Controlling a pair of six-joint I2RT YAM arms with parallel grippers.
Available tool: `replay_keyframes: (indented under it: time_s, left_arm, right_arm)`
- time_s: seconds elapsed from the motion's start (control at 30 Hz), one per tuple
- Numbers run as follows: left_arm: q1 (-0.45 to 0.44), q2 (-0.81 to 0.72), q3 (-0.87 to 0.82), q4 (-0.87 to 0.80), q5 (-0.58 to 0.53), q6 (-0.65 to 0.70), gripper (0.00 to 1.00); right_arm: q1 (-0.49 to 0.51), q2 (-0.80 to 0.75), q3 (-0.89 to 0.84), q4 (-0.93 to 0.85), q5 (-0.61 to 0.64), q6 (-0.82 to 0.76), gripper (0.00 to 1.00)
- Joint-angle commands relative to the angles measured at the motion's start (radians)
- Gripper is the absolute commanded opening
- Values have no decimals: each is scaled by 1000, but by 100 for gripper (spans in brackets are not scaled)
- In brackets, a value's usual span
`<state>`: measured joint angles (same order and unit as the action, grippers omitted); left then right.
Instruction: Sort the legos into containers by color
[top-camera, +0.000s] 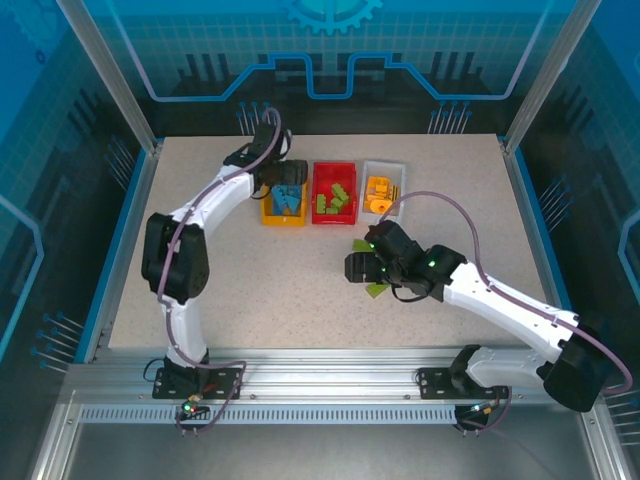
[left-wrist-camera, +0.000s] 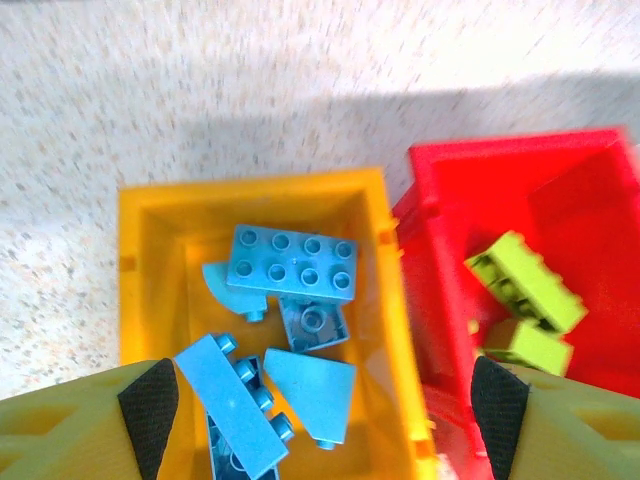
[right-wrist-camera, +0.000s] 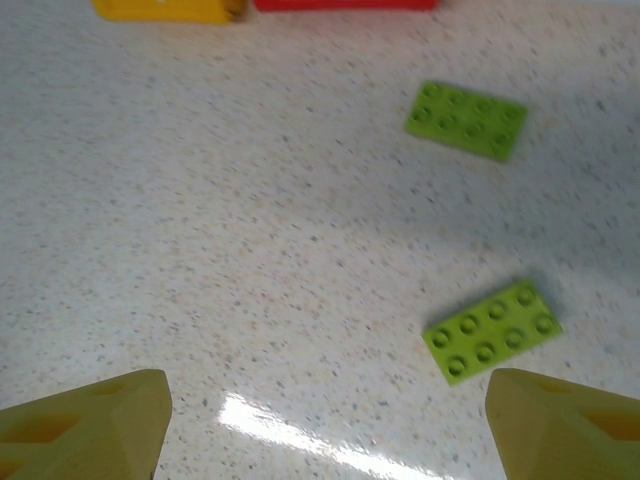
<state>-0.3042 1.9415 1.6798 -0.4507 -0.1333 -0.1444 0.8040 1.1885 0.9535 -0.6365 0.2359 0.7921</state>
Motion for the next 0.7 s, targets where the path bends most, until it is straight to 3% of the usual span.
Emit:
replay_keyframes:
  time_s: [0.0,0.1,0.27,0.5,0.67]
  left_arm:
    - [-8,-134,-46,-10,2,-44,81]
    - [-40,-272,-145,20,10,-78,78]
    - [-173,-538,-413,107,35,-151,78]
    - [-430,-813,-766,235,109,-258,79]
    - [-514,-935,-903,260,162,-314,79]
  right_arm:
    - [-7,-7,-13,-54,47,86,83]
    - [-19,-18,-23,-121,101,180,81]
    - [-72,2,-105,-86,49,378,75]
    - [-137,184,-96,-40,-26,547,75]
    - [-150,332,-38,0,-52,585,73]
